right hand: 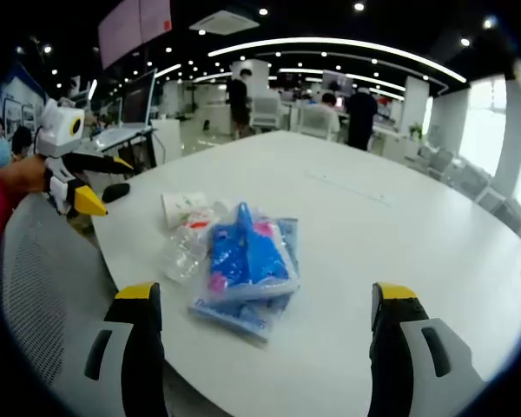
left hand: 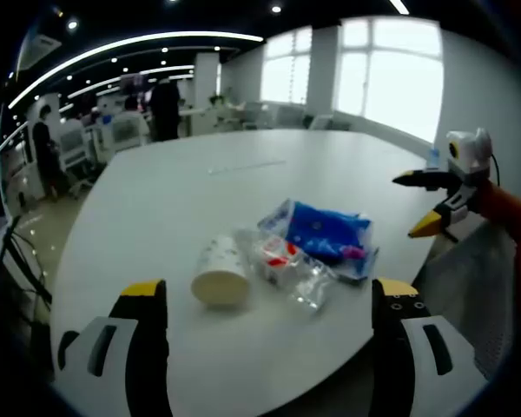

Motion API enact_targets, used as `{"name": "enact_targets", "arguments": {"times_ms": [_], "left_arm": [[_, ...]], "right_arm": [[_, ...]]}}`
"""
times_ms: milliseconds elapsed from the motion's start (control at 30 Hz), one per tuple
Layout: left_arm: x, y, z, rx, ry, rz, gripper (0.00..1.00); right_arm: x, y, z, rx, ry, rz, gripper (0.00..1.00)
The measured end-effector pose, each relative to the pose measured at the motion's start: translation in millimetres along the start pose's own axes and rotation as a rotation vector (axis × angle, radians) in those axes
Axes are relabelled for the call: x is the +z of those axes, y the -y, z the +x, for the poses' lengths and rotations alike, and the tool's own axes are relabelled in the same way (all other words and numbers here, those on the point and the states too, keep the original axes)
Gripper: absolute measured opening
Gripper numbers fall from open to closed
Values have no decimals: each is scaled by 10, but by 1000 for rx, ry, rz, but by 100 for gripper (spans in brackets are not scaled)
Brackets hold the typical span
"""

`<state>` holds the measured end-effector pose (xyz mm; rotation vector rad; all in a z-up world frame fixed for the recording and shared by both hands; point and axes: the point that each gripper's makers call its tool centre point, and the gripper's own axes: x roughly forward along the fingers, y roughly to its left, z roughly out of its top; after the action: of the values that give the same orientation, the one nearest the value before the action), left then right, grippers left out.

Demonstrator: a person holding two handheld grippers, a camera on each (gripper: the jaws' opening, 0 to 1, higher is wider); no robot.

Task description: Arrange the tabletop items into an orderly group along one side of the table until the central work area is clear of visible clutter.

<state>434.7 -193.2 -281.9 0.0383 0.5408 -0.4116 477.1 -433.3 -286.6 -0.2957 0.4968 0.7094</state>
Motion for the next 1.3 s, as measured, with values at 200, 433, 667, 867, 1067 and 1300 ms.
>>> {"name": "enact_targets", "arguments": {"times_ms": [200, 433, 667, 867, 1067, 1300], "left_arm": [[-1, 1, 2, 0, -1, 2, 94], [-11, 4, 4, 0, -7, 5, 94], [-31, 8, 10, 4, -21, 16, 93], [-50, 12, 15, 4, -33, 24, 92], [-65, 15, 15, 3, -42, 30, 91], [-69, 16, 9, 2, -42, 26, 91]], "right_arm": [[-9, 3, 1, -1, -3, 0, 99], [-17, 1, 6, 1, -7, -2, 99], [-20, -5, 7, 5, -9, -5, 99], [-14, -5, 5, 5, -8, -4, 99], [-12, -7, 0, 5, -7, -4, 98], [-25, -17, 3, 6, -14, -6, 98]]}}
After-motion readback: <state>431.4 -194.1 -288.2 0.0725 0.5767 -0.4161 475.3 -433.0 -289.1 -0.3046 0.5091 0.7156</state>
